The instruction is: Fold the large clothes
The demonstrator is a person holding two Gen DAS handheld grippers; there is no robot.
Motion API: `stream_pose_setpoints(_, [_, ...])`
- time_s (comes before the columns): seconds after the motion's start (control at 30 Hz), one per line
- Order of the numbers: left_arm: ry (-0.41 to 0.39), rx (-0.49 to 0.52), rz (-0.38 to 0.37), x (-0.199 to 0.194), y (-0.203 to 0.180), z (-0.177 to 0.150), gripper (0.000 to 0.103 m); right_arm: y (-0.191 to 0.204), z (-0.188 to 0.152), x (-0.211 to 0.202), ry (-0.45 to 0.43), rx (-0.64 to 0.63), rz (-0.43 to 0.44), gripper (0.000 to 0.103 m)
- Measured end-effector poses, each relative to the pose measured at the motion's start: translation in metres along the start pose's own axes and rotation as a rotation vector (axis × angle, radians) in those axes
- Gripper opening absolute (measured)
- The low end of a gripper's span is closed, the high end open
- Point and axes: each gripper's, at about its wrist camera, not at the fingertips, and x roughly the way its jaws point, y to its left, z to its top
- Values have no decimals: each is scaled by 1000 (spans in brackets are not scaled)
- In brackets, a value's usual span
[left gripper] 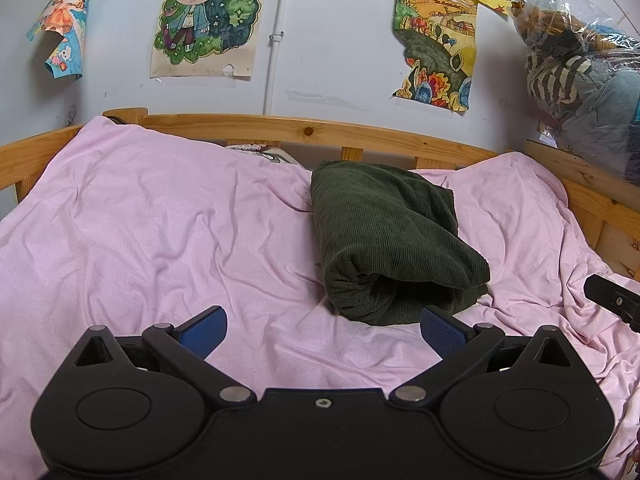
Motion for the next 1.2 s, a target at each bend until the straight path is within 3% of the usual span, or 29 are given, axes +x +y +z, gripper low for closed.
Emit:
stream_pose_setpoints(0.43, [-4,-1,3,1,1,-1,103,0,0,-1,1,0,0,103])
stream_pose_setpoints(0.63, [68,18,72,8,-5,-2,103,0,-2,1,6,0,-3,103])
stream_pose_setpoints(0.77, [72,18,85,6,-5,-4,103,-1,-3,1,7,2,-2,103])
stream_pose_setpoints(1.2, [75,38,77,4,-7,-2,103,0,-4,2,7,6,-5,103])
